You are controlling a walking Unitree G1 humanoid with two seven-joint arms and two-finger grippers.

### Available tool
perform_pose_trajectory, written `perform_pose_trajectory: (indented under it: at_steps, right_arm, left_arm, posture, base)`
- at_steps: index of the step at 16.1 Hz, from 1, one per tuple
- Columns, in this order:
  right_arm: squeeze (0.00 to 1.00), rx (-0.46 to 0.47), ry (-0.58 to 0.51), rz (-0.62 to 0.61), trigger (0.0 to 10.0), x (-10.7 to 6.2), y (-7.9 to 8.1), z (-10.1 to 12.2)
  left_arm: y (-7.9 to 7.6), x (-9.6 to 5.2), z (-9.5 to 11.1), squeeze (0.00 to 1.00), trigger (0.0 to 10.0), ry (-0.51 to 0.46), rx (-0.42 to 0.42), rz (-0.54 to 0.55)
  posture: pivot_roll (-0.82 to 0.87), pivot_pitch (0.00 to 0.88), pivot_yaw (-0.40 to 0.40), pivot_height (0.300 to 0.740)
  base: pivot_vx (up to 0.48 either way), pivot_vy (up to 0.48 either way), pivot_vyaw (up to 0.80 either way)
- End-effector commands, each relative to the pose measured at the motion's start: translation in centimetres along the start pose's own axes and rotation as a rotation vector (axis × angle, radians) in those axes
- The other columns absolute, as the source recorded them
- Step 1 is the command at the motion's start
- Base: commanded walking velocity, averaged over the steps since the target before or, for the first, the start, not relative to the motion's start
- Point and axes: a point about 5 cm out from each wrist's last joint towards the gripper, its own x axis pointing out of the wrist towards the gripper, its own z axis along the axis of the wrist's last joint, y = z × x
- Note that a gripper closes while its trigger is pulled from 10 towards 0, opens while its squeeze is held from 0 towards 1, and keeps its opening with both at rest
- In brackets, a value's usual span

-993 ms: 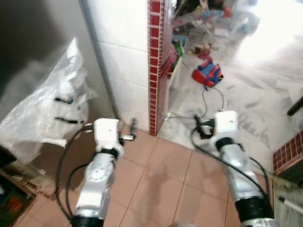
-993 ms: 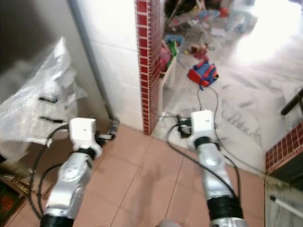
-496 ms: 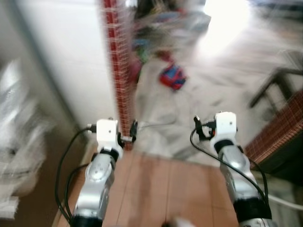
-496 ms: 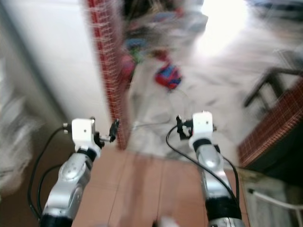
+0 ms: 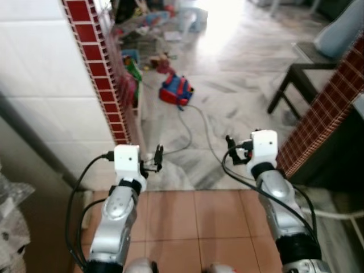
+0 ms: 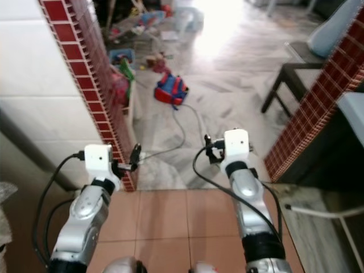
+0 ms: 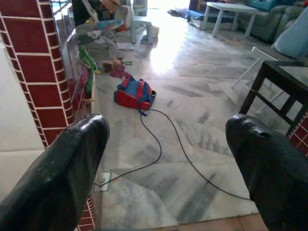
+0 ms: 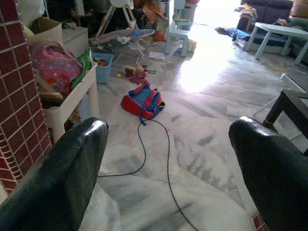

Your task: Restocking fridge

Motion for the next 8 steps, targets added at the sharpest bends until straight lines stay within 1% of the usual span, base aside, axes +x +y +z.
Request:
perform_pose_trajectory:
  at_steps: [1,8]
  right_arm:
    - [0.00,0.005,-0.010,-0.003,10.0,0.07,-0.12,0.31]
    - [0.00,0.003,-0.011,0.002,10.0,0.28,-0.05,0.39]
  left_arm:
    - [0.15,-0.15,-0.05,0.00,10.0,0.004,-0.008,0.006]
    - [0.09,-0.31,-0.22,0.00,10.0,0.011,-0.022,-0.006]
  posture:
    - [0.02,0.000,0.007,0.740]
    - [0.02,0.000,0.003,0.740]
  base:
    - [0.000,0.000,-0.80]
    - [0.000,0.000,-0.80]
